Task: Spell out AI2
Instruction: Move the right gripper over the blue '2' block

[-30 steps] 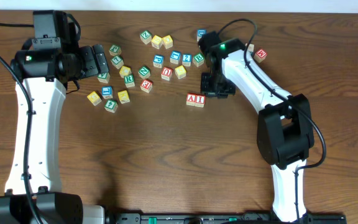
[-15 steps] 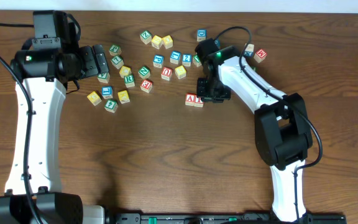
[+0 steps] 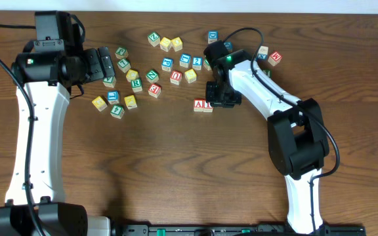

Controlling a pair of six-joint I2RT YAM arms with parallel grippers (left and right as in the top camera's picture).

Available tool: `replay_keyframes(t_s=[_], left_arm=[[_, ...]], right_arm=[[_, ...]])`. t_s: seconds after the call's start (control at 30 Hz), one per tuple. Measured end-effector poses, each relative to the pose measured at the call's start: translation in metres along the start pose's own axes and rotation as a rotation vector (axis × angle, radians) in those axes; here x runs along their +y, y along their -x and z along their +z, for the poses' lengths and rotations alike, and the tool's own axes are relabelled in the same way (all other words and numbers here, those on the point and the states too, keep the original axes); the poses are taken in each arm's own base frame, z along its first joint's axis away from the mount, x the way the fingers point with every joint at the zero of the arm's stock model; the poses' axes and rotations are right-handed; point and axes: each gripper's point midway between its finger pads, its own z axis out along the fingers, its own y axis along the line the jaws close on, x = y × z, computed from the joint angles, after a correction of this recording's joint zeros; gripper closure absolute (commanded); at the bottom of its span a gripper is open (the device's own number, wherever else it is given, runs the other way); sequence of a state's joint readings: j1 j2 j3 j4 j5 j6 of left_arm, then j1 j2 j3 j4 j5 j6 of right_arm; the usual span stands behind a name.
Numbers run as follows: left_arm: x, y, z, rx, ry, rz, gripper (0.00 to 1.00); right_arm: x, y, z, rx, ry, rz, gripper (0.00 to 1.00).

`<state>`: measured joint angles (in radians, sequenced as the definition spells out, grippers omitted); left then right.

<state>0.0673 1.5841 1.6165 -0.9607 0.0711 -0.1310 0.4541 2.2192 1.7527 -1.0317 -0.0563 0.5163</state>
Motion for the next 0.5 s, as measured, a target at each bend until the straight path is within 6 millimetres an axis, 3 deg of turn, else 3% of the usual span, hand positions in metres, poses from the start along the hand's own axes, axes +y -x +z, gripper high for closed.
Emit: replay_keyframes(t_s=[0.4,0.5], left_arm=[[0.0,-0.0001,0.0,0.0,0.0,0.0,0.02],[0.0,-0.0001,0.0,0.0,0.0,0.0,0.02]], right_arm=[[-0.0035,-0.0029,-0.0002,0.015,-0.008,0.003,0.77],[-0.0088,-0.0059,-0.004,0.037,-0.02,0.003,0.71]])
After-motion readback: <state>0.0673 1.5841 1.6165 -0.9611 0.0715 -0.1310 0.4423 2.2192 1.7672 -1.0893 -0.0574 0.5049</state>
